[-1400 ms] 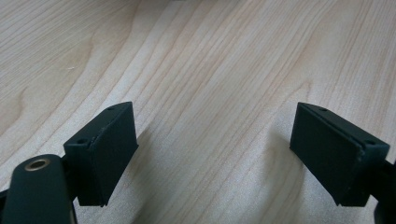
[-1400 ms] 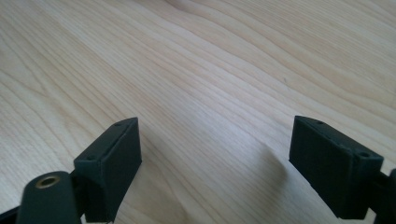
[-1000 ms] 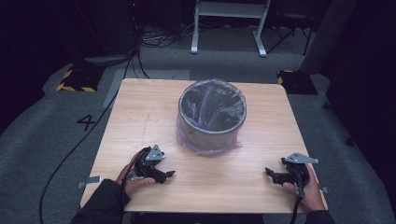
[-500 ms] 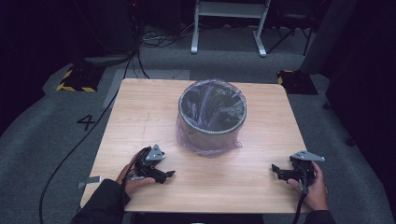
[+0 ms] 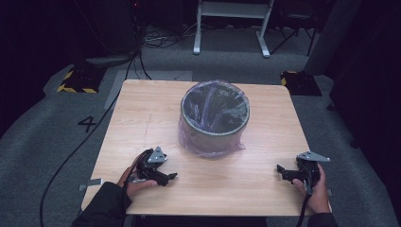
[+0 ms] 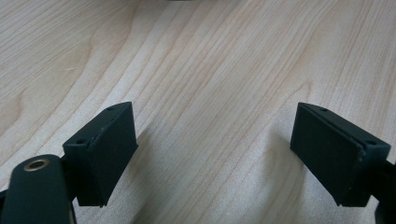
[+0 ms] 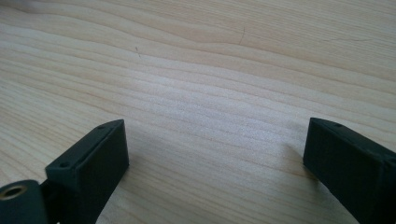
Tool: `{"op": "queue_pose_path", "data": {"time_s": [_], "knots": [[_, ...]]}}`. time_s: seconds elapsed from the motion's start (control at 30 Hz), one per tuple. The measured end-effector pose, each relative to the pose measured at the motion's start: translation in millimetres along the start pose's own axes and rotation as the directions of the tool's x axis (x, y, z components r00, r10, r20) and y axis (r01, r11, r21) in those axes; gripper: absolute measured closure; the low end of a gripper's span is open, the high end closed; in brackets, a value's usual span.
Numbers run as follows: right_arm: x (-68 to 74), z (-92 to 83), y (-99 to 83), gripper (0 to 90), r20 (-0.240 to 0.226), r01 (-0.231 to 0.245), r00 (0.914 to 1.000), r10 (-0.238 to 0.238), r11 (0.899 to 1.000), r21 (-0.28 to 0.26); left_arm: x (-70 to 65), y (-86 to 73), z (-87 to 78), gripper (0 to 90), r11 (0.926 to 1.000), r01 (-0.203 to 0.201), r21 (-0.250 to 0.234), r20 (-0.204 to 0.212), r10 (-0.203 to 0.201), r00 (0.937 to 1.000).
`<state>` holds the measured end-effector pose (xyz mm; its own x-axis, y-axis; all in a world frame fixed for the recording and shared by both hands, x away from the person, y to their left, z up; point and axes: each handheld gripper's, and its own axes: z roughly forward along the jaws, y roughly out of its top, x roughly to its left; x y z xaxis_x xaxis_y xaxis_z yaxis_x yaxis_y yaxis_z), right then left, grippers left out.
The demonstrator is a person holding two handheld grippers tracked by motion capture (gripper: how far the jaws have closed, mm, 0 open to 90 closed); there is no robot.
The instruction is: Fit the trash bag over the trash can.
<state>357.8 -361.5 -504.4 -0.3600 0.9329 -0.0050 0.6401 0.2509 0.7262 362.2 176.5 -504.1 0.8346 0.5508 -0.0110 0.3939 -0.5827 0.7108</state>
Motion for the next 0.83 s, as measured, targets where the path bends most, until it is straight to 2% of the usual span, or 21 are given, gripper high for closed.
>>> {"op": "queue_pose_path", "data": {"time_s": [0.83], "knots": [[0.2, 1.1, 0.7, 4.9, 0.002, 0.000, 1.0000, 0.000, 1.000, 0.001, 0.3, 1.5, 1.6, 13.0, 1.0000, -0.002, 0.002, 0.001, 0.002, 1.0000]]}}
